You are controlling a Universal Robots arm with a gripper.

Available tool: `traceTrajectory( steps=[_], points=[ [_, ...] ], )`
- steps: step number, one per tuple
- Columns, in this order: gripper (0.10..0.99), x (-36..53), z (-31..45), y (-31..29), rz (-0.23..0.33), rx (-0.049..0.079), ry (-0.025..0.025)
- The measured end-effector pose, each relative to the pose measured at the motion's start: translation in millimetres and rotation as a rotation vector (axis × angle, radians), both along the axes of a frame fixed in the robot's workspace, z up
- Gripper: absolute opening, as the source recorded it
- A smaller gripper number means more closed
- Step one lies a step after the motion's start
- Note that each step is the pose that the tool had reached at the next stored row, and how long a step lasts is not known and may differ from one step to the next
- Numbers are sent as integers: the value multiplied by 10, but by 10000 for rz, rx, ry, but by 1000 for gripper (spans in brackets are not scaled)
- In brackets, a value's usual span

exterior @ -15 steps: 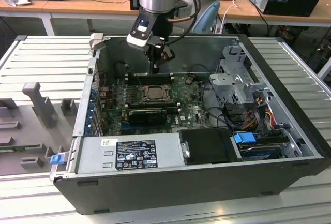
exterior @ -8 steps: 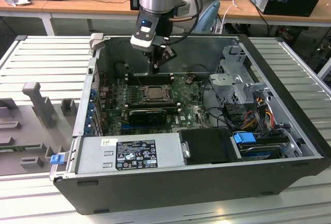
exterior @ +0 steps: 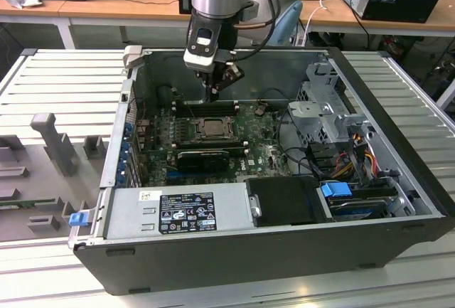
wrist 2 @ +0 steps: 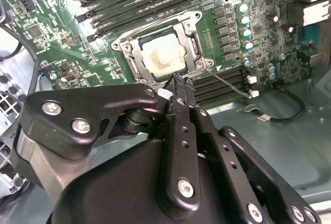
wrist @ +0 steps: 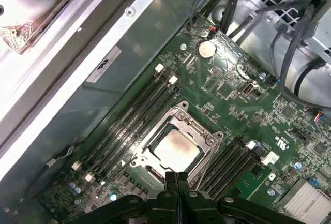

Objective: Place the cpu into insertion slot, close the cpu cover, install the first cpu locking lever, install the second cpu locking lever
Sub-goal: 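Install the first cpu locking lever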

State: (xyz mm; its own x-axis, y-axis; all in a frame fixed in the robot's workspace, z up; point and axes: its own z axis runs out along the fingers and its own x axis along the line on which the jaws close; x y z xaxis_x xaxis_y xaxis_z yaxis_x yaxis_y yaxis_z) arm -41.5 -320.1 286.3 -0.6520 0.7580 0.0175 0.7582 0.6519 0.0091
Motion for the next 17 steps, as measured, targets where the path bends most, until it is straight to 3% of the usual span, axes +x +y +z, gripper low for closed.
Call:
traceTrajectory(
  steps=[11,17],
  points=[
    [106,0,0,0,1124,-1,0],
    [106,-12,-1,0,1358,1,-1]
  ],
)
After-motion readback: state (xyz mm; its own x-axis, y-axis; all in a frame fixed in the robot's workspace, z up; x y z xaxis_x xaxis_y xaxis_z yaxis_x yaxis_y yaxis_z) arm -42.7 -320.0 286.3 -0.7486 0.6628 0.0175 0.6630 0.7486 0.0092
